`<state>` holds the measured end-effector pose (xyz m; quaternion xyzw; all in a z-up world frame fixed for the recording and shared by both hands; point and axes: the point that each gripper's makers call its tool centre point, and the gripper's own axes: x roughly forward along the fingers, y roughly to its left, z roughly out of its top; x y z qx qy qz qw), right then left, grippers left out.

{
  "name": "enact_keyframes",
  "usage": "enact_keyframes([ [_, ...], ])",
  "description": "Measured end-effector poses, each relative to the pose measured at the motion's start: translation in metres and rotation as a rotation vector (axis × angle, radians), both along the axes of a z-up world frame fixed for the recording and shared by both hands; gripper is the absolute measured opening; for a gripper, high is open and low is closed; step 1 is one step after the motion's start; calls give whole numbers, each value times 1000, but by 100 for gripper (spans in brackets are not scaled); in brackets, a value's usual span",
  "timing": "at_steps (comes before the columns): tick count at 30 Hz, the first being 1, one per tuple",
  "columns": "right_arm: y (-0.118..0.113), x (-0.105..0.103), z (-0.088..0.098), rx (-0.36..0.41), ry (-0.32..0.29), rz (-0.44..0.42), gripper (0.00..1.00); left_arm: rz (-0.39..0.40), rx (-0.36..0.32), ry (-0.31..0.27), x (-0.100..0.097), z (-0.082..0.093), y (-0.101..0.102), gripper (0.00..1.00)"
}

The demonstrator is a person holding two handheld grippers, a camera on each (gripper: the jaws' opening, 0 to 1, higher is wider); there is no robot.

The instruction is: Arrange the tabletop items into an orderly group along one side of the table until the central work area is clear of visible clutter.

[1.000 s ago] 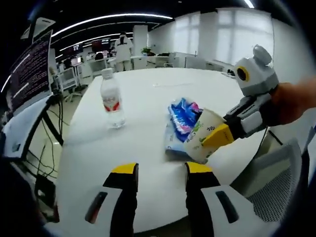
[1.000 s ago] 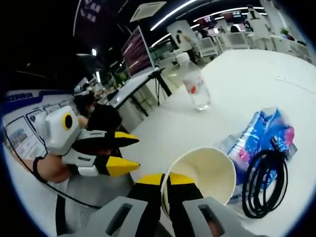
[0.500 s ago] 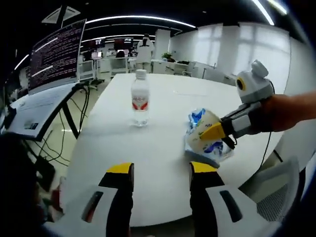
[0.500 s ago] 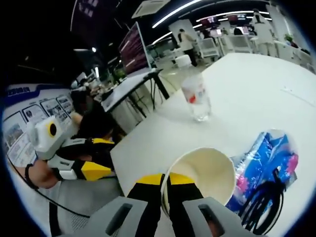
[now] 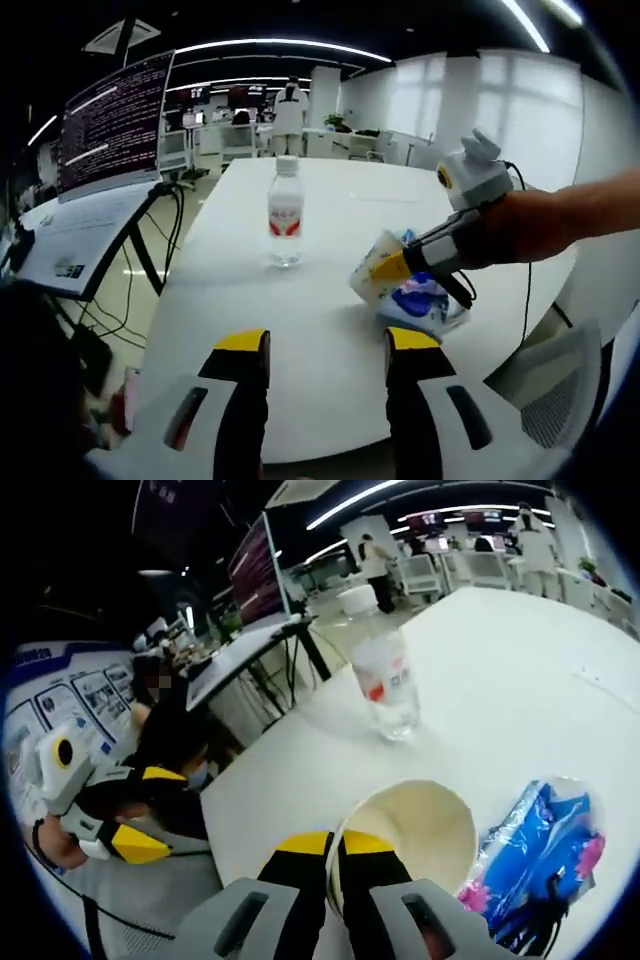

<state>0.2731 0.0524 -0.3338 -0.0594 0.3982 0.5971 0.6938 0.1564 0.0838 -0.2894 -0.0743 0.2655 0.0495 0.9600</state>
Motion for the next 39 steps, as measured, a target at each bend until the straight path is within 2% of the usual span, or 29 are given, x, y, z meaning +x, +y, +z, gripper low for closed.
enact_keyframes([
  [3,9,10,3,5,-4,-10,0,-3,1,-4,-1,1,-1,45],
  [5,15,19,0,-9,-18,-8,0,0,0,1,-2,-1,-1,46],
  [9,17,21,-3,-26,-36,1,0,4,-5,5,-4,-1,-1,46],
  [13,23,36,-10,-61,-75,25,0,6,-1,3,-2,1,-1,46],
  [21,33,43,-27,-181,-203,156,0,12,-3,-1,2,3,1,46],
  [25,40,53,-41,-211,-230,198,0,11,-6,2,3,2,0,46],
  [29,45,51,-41,-245,-280,247,0,8,-2,13,2,-1,1,46],
  [33,52,56,-42,-263,-353,306,0,16,-6,14,1,-3,4,46],
  [36,54,63,-44,-292,-433,361,0,23,-8,17,1,-6,7,46],
  [39,55,70,-47,-310,-462,373,0,23,-7,18,1,-5,7,46],
])
